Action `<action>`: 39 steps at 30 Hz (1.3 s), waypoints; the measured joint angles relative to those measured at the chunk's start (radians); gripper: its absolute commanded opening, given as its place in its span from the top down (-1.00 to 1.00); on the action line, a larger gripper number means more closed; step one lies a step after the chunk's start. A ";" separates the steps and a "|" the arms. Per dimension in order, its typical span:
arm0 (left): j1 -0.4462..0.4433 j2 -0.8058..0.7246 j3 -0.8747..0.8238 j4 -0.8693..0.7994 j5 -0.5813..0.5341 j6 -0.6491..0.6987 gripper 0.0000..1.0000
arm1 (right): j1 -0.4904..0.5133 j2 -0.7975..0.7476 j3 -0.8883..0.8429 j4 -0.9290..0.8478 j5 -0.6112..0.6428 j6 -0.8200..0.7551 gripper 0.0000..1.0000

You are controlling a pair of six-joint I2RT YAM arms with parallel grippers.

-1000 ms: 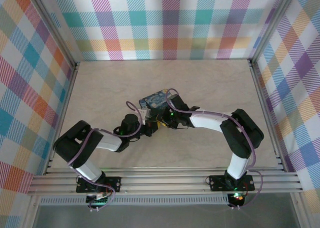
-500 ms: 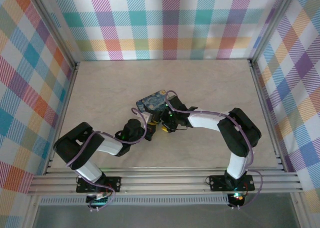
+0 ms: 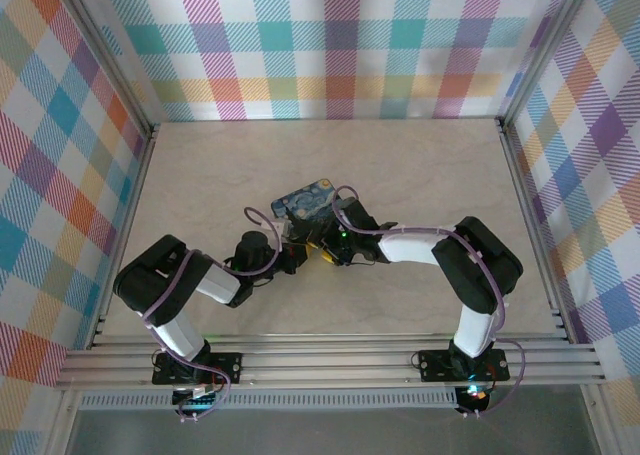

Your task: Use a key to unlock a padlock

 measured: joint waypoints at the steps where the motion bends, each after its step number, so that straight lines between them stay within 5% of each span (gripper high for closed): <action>1: 0.012 0.000 0.000 0.002 0.021 -0.016 1.00 | -0.001 0.000 -0.005 0.016 0.003 0.000 -0.02; 19: 0.063 0.003 0.007 0.019 0.134 -0.108 1.00 | -0.005 0.011 -0.029 0.119 0.046 0.000 0.05; 29: 0.063 0.055 0.016 0.060 0.159 -0.166 1.00 | -0.009 0.021 -0.023 0.137 0.045 0.006 0.63; 39: 0.058 0.042 0.019 0.036 0.160 -0.151 1.00 | -0.011 0.020 -0.016 0.119 0.042 0.005 1.00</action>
